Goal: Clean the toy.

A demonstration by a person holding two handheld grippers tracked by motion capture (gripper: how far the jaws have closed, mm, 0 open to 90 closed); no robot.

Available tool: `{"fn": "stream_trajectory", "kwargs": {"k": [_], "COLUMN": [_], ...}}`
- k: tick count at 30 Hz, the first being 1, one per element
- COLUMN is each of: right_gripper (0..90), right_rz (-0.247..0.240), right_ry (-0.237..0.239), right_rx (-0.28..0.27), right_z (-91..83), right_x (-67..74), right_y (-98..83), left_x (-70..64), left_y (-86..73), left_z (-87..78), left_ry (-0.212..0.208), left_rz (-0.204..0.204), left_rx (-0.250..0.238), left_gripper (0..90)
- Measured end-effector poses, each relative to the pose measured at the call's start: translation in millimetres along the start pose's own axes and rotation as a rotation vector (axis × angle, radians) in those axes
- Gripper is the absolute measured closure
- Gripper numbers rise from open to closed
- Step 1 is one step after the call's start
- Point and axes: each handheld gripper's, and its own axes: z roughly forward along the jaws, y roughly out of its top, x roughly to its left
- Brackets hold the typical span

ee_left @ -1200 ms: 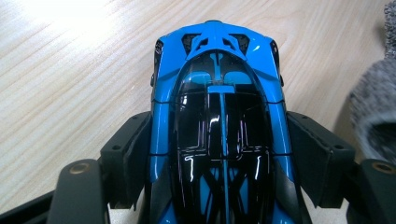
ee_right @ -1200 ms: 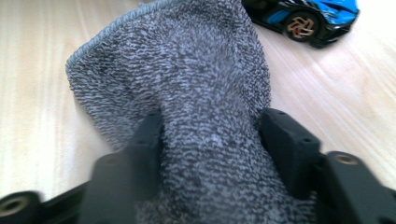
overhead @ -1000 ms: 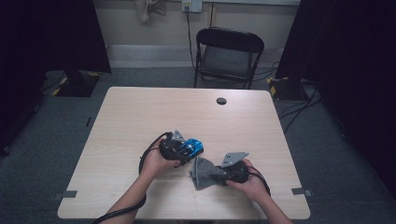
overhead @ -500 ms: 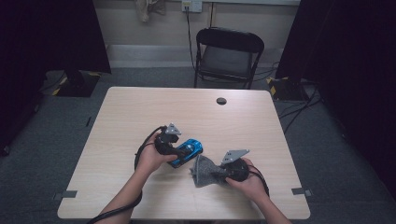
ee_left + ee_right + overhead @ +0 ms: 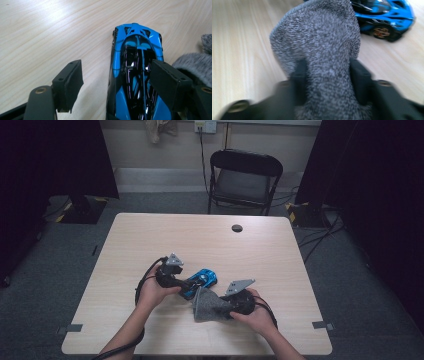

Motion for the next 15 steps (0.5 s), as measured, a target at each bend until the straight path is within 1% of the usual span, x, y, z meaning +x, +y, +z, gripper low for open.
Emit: {"fn": "stream_trajectory", "kwargs": {"k": [1, 2, 4, 5, 6, 7, 8, 9, 10, 11, 12, 13, 14, 15], "right_gripper": [39.5, 35.4, 29.9, 29.5, 28.7, 28.8, 28.9, 29.2, 30.6, 34.7, 37.1, 40.9, 52.0, 59.6], "right_rz": [-0.016, -0.028, -0.047, -0.058, -0.08, -0.092, -0.097, -0.105, -0.115, -0.116, -0.11, -0.105, -0.103, -0.103], "right_ry": [-0.011, -0.002, 0.0, 0.011, 0.015, 0.012, 0.005, -0.002, -0.013, -0.028, -0.028, -0.027, -0.035, -0.037], "right_rx": [-0.011, -0.015, -0.034, -0.034, -0.027, -0.019, -0.003, 0.027, 0.052, 0.065, 0.061, 0.054, 0.051, 0.054], "right_z": [1.1, 1.4, 0.8, 0.7, 1.9, 3.5, 6.5, 11.4, 15.7, 19.4, 21.7, 22.7, 21.7, 20.1], "right_x": [2.6, 5.1, 8.9, 10.4, 13.1, 14.7, 16.3, 17.1, 17.2, 17.2, 16.8, 16.3, 15.6, 14.3], "right_y": [1.5, 4.2, 9.5, 11.6, 14.8, 16.2, 17.2, 17.1, 15.7, 13.7, 11.4, 10.2, 9.8, 10.4], "left_x": [1.9, 2.9, 5.4, 6.3, 6.4, 5.9, 6.1, 6.0, 5.7, 4.4, 4.4, 3.9, 4.1, 4.8], "left_y": [-1.7, -3.0, -6.3, -8.5, -9.5, -10.5, -10.9, -10.8, -10.3, -9.9, -9.3, -8.6, -8.1, -7.8], "left_z": [-1.3, -1.8, -2.6, -2.3, -2.0, -1.6, -1.2, -0.6, -0.1, 1.1, 1.6, 2.4, 3.7, 5.1], "left_ry": [0.005, 0.004, 0.002, -0.006, -0.008, -0.016, -0.018, -0.025, -0.023, -0.027, -0.028, -0.034, -0.036, -0.032], "left_rz": [0.007, 0.005, 0.001, -0.007, -0.006, -0.019, -0.031, -0.036, -0.025, -0.03, -0.023, -0.027, -0.029, -0.023], "left_rx": [0.002, 0.0, 0.005, 0.002, 0.002, -0.006, -0.012, -0.018, -0.019, -0.025, -0.028, -0.035, -0.039, -0.026], "left_gripper": [26.7, 26.7, 26.2, 25.8, 25.7, 25.8, 25.8, 25.1, 24.6, 24.5, 24.5, 24.2, 23.9, 23.8]}}
